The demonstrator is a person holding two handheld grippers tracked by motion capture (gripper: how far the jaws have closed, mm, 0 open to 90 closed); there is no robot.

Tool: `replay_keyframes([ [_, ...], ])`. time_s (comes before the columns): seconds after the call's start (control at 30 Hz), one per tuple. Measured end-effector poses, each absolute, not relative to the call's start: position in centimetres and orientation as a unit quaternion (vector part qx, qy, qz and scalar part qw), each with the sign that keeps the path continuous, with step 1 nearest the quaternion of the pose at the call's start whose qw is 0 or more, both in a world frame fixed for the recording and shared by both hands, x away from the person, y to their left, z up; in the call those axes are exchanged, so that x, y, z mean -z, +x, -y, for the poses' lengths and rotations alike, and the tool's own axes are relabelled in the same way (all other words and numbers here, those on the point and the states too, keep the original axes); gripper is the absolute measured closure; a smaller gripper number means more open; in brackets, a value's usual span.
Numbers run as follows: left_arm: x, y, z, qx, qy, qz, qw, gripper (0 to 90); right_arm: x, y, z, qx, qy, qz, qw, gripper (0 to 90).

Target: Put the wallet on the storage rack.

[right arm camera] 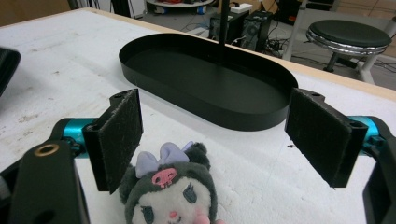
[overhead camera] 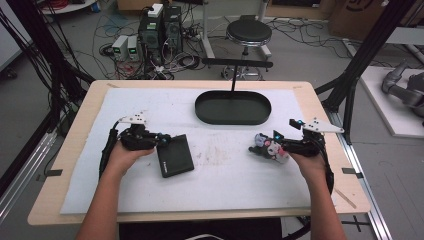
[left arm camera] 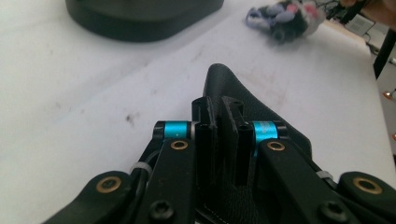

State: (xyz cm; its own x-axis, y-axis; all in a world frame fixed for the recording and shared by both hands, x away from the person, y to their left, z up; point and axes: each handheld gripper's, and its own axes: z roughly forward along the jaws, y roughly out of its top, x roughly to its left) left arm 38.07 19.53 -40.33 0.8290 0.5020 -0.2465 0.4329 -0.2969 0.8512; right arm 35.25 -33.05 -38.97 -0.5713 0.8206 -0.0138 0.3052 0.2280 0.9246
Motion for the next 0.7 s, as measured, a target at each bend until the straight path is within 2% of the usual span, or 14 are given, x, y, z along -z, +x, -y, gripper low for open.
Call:
replay_keyframes([
  [0.3,37.8,40.5,-15.5,-0.050,0.787,-0.297,0.538,83.8,39.1,35.2,32.8,-0.488,0.384,-0.736,0.268,19.5],
  [0.7,36.1,44.7,-12.6,-0.051,0.740,-0.332,0.582,83.9,39.1,35.3,33.1,-0.496,0.388,-0.731,0.263,19.5],
])
